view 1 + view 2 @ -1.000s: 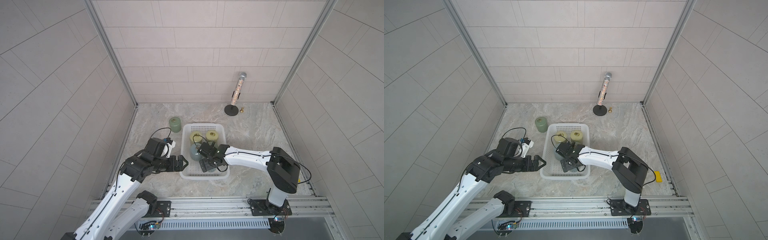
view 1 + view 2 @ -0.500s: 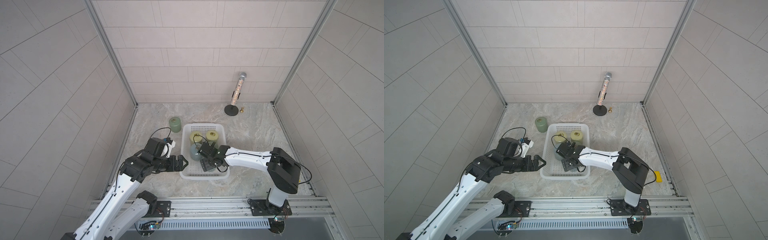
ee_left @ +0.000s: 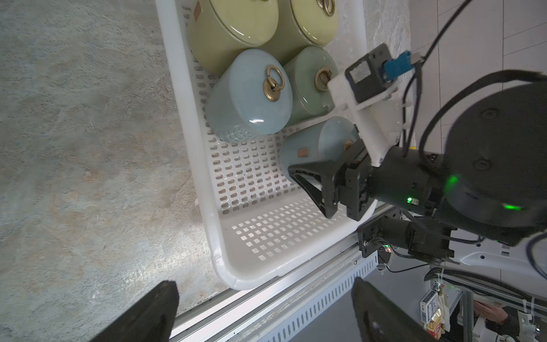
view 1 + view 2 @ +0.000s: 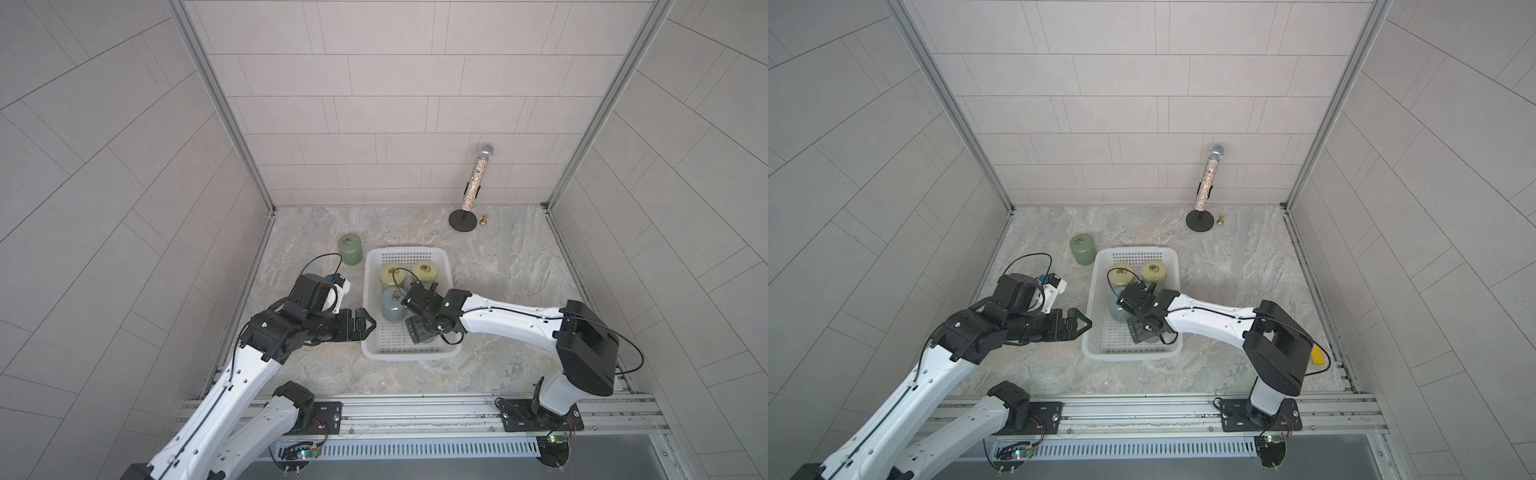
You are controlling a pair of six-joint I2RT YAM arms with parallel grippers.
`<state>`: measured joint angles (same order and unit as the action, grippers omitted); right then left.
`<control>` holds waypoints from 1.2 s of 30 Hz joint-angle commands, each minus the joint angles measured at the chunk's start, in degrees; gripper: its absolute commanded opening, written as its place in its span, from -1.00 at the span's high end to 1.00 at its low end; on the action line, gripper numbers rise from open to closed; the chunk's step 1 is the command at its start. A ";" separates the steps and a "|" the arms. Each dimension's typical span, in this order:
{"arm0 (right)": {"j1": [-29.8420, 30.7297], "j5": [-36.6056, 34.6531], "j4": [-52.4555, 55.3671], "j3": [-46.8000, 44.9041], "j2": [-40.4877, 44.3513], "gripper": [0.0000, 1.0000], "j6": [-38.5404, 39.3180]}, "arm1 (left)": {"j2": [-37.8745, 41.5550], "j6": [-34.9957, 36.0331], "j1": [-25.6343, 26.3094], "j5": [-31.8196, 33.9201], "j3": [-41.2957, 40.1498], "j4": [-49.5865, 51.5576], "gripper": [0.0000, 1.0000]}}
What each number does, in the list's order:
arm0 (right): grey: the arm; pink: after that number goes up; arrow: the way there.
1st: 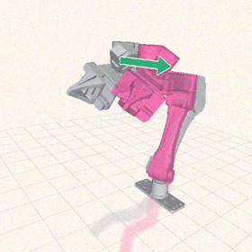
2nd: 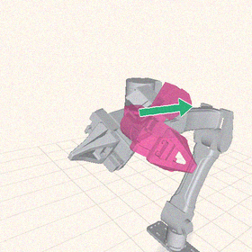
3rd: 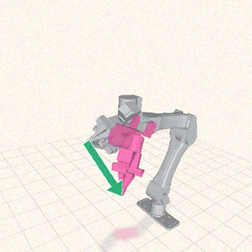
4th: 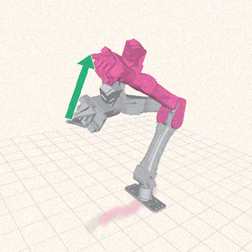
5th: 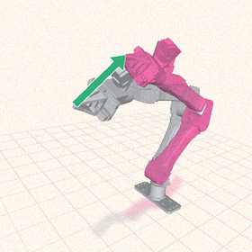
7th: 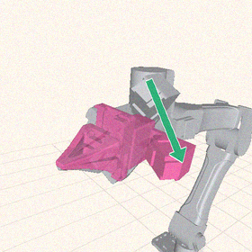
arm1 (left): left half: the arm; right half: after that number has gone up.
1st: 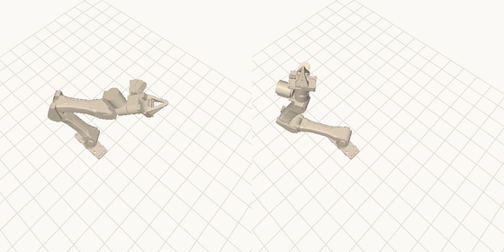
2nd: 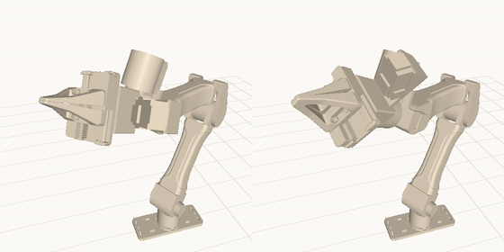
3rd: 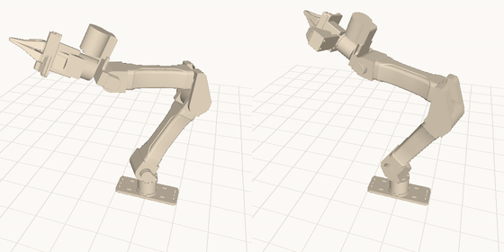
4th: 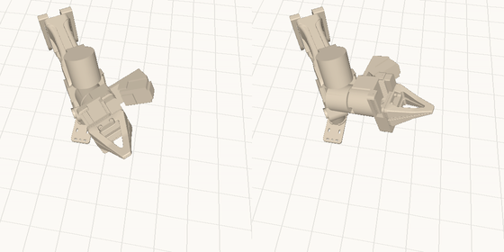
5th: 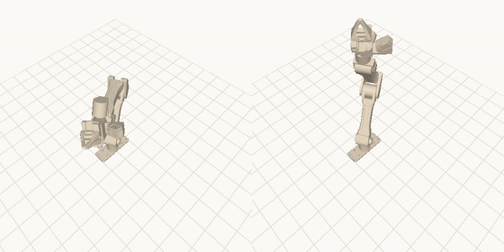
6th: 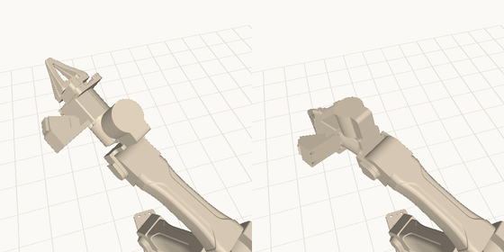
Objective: Take the tea canister out of the basket
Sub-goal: Pick up the tea canister from the basket, then place the tea canister at the center of the board.
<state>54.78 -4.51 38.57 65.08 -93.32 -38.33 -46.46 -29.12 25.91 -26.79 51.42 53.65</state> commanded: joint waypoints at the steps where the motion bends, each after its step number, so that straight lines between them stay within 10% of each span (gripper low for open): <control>1: -0.20 -2.87 5.03 3.43 4.85 -0.56 0.62 | -0.39 -0.23 0.28 1.47 2.19 -1.09 -1.00; 17: -3.18 -6.20 16.53 8.44 18.09 -0.57 1.54 | -7.22 -0.80 2.17 2.80 6.34 -6.49 -1.00; 36: -31.87 -0.77 7.21 4.66 15.29 -0.58 10.59 | -15.89 -3.31 10.81 15.63 13.82 -11.20 -1.00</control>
<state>24.91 -5.61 52.23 69.91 -76.23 -29.89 -61.80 -32.21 35.81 -14.20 63.05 43.11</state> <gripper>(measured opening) 0.856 0.999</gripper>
